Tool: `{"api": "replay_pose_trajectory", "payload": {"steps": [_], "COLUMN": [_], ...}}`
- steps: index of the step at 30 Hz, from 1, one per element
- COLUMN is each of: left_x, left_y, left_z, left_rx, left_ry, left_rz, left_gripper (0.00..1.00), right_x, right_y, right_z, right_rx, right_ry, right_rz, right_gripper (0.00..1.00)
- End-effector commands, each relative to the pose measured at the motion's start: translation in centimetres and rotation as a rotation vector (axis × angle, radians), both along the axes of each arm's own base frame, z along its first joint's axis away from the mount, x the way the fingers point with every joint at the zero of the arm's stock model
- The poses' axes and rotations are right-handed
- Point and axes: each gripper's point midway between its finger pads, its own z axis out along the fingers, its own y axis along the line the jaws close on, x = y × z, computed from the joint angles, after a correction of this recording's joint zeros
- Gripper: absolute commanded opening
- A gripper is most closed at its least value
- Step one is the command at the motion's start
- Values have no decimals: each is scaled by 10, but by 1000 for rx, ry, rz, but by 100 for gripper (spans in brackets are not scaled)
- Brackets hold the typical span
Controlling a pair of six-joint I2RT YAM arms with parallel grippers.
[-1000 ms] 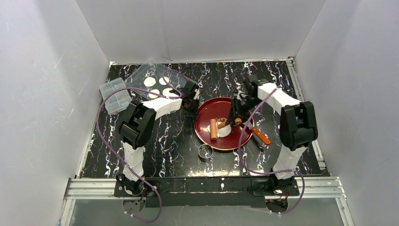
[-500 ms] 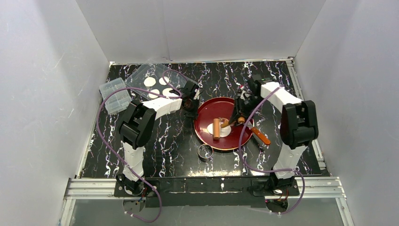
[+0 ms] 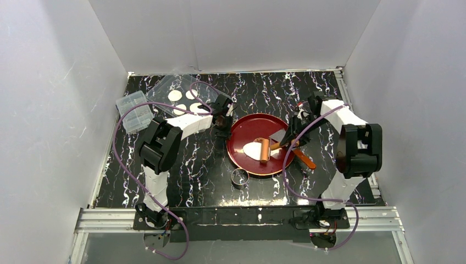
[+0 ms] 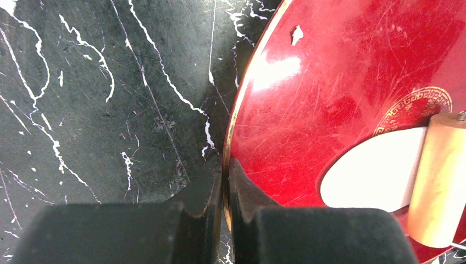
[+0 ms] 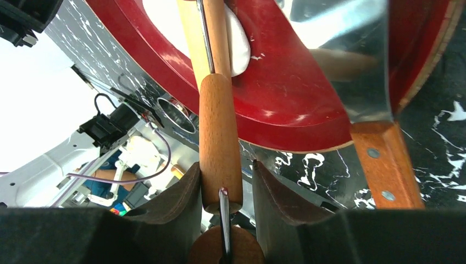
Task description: Roll out the dumpling wrappers from the dough
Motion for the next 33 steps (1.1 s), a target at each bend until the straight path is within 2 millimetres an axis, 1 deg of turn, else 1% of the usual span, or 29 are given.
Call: {"api": "replay_pose_trajectory", "payload": {"steps": [1,6,8,9,10,12,14,16,17,19,20,21,23,26,27,29,31,33], "left_x": [-27,-26,-27,-28,-28,-27,-28,-28,-27,-26,-26,-27,-28,-27,-27,-27,-27,-27], "left_y": [29,30,29,29,29,29,29,29,28,28,29,29,30,30,30,29,29,30], "left_z": [-23,-22,-23,-23,-22,-22,-24,-24,-23,-23,-23,-23,-24,-23,-23,-23,-21,-21], "left_rx": [152,157,153,153,153,153,151,152,150,151,153,154,156,156,155,154,153,155], "left_ry": [78,71,78,81,79,76,82,84,81,79,78,79,82,79,79,77,75,72], "left_rz": [-38,-37,-38,-39,-40,-40,-38,-38,-38,-37,-38,-38,-39,-39,-40,-40,-39,-40], "left_gripper": [0,0,0,0,0,0,0,0,0,0,0,0,0,0,0,0,0,0], "right_x": [-12,-3,0,1,3,3,3,-3,-8,-13,-15,-13,-8,0,2,3,5,10], "right_y": [-31,30,47,53,52,34,4,-23,-32,-42,-42,-37,-19,20,36,60,73,71], "right_z": [-51,-57,-53,-47,-41,-33,-29,-33,-36,-41,-43,-44,-46,-46,-46,-44,-41,-32], "right_rx": [-358,-297,-251,-220,-208,-245,-289,-338,-356,-380,-386,-369,-327,-286,-273,-255,-226,-198], "right_ry": [43,43,37,27,12,-13,-14,-3,9,24,29,30,25,9,4,6,9,-16], "right_rz": [83,180,195,196,196,188,154,130,118,106,101,92,85,133,163,220,243,228], "right_gripper": [1,1,1,1,1,1,1,1,1,1,1,1,1,1,1,1,1,1]}}
